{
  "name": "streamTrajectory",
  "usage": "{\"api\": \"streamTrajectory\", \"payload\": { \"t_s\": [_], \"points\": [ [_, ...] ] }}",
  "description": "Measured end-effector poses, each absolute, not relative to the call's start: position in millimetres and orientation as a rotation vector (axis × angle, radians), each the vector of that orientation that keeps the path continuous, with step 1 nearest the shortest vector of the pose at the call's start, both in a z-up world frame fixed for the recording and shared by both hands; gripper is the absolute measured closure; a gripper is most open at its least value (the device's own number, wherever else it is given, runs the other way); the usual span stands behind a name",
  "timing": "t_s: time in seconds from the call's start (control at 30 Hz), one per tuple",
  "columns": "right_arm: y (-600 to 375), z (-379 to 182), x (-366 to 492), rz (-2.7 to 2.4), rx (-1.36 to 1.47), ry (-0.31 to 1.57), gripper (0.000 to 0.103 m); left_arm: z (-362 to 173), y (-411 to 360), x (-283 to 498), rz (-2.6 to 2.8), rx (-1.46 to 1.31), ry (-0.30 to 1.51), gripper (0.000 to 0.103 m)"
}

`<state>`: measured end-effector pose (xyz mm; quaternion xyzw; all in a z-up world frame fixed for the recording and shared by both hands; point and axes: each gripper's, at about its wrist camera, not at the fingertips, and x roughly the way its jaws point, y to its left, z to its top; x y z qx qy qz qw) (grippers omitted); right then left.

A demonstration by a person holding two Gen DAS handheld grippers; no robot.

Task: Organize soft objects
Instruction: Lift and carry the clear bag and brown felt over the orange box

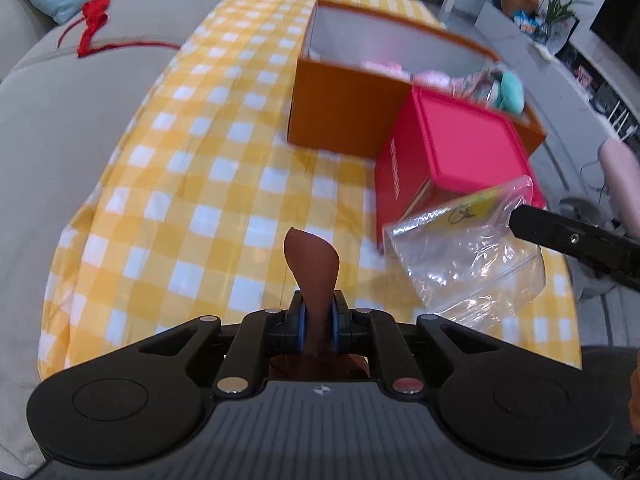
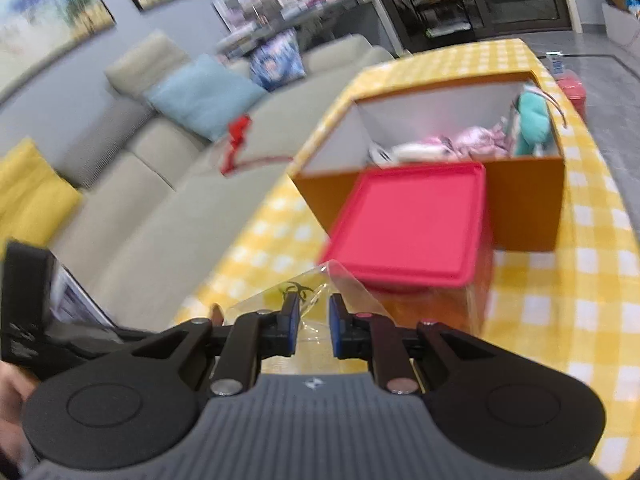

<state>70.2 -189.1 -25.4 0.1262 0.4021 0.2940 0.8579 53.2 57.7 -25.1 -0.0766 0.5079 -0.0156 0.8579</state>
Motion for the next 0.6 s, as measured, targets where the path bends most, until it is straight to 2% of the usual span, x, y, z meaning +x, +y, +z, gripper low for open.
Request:
{"api": "streamTrajectory", "payload": {
  "t_s": [0.3,0.6],
  "points": [
    [-212.1,17.4,99.6,0.764,0.567,0.706,0.089,6.3,72.4,74.0,0.041,-0.221,1.002,0.090],
    [-219.1,47.8,163.8,0.681,0.594,0.620,0.086,37.2,74.7,120.8,0.075,-0.242,0.940,0.090]
  ]
}}
